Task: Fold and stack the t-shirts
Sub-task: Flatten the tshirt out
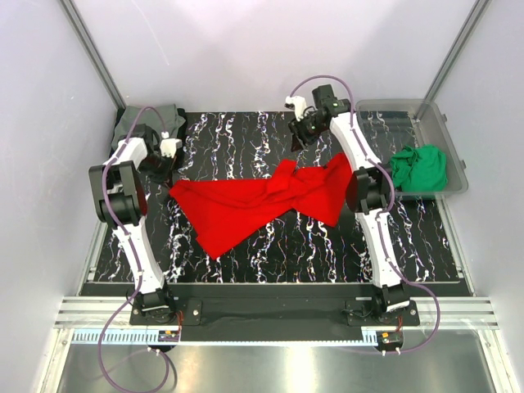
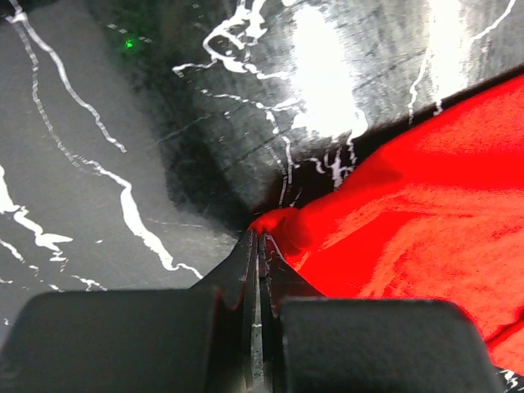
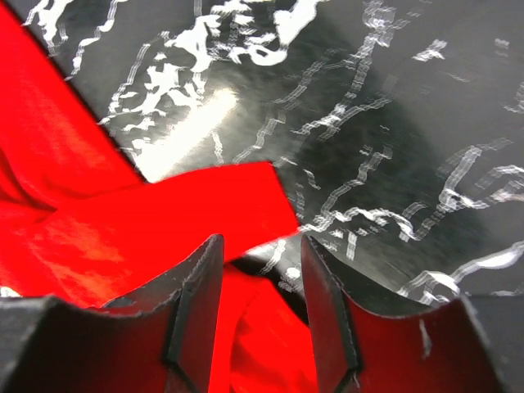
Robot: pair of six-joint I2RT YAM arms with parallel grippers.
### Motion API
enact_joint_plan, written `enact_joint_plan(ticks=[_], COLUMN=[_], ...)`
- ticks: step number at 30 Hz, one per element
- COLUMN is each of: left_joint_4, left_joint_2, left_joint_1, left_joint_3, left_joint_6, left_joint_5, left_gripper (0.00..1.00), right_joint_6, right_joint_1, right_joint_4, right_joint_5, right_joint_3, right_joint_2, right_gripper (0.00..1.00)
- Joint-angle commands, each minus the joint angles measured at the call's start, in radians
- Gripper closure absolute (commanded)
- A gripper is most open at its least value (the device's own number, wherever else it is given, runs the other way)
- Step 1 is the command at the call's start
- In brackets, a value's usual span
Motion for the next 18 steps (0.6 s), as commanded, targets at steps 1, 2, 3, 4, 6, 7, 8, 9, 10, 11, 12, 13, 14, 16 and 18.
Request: enact_joint_plan(ticks=[1, 2, 3, 4, 6, 7, 8, 9, 10, 11, 12, 13, 14, 16, 18], left_joint_4=[-0.009, -0.007, -0.009, -0.009, -0.007, -0.007, -0.007, -0.007, -0.009, -0.007, -0.009, -0.009, -0.009, -0.007, -0.007], left_joint_2=[-0.005, -0.006, -0.005, -0.003, -0.002, -0.003, -0.003, -0.006, -0.006, -0.006, -0.005, -0.008, -0.008, -0.011, -0.009], left_joint_1=[-0.014, -0.017, -0.018, -0.021, -0.021, -0.026, -0.028, -0.029, -0.032, -0.032, -0.034, -0.035, -0.038, -0.041, -0.043], left_joint_3=[0.006, 0.006, 0.004, 0.003, 0.001, 0.0, -0.005, -0.006, -0.009, -0.015, -0.017, -0.02, -0.028, -0.032, -0.038], left_joint_6=[0.0, 0.0, 0.0, 0.0, 0.0, 0.002, 0.003, 0.003, 0.005, 0.007, 0.007, 0.008, 0.008, 0.011, 0.013], left_joint_5=[0.007, 0.006, 0.003, -0.002, -0.005, -0.008, -0.01, -0.014, -0.016, -0.017, -0.022, -0.023, -0.026, -0.034, -0.043], left_gripper=[1.0, 1.0, 1.0, 1.0, 1.0, 1.0, 1.0, 1.0, 1.0, 1.0, 1.0, 1.0, 1.0, 1.0, 1.0], right_joint_6=[0.034, 0.04, 0.044, 0.047, 0.044, 0.038, 0.038, 0.037, 0.038, 0.038, 0.038, 0.038, 0.037, 0.031, 0.028], right_joint_1=[-0.04, -0.045, -0.053, -0.059, -0.059, -0.059, -0.059, -0.059, -0.059, -0.059, -0.057, -0.059, -0.056, -0.051, -0.047], right_joint_4=[0.057, 0.057, 0.055, 0.052, 0.047, 0.044, 0.04, 0.04, 0.04, 0.038, 0.038, 0.038, 0.037, 0.032, 0.027], right_joint_5=[0.015, 0.012, 0.012, 0.012, 0.012, 0.008, 0.005, 0.002, 0.001, -0.002, -0.005, -0.01, -0.011, -0.019, -0.028], right_joint_3=[-0.018, -0.023, -0.029, -0.035, -0.043, -0.04, -0.038, -0.033, -0.023, -0.017, -0.01, -0.006, -0.006, -0.009, -0.016], right_joint_2=[-0.109, -0.109, -0.106, -0.098, -0.084, -0.075, -0.057, -0.046, -0.037, -0.019, -0.011, -0.005, 0.005, 0.011, 0.02], right_gripper=[0.51, 0.52, 0.52, 0.54, 0.56, 0.56, 0.57, 0.57, 0.58, 0.58, 0.59, 0.58, 0.59, 0.59, 0.58])
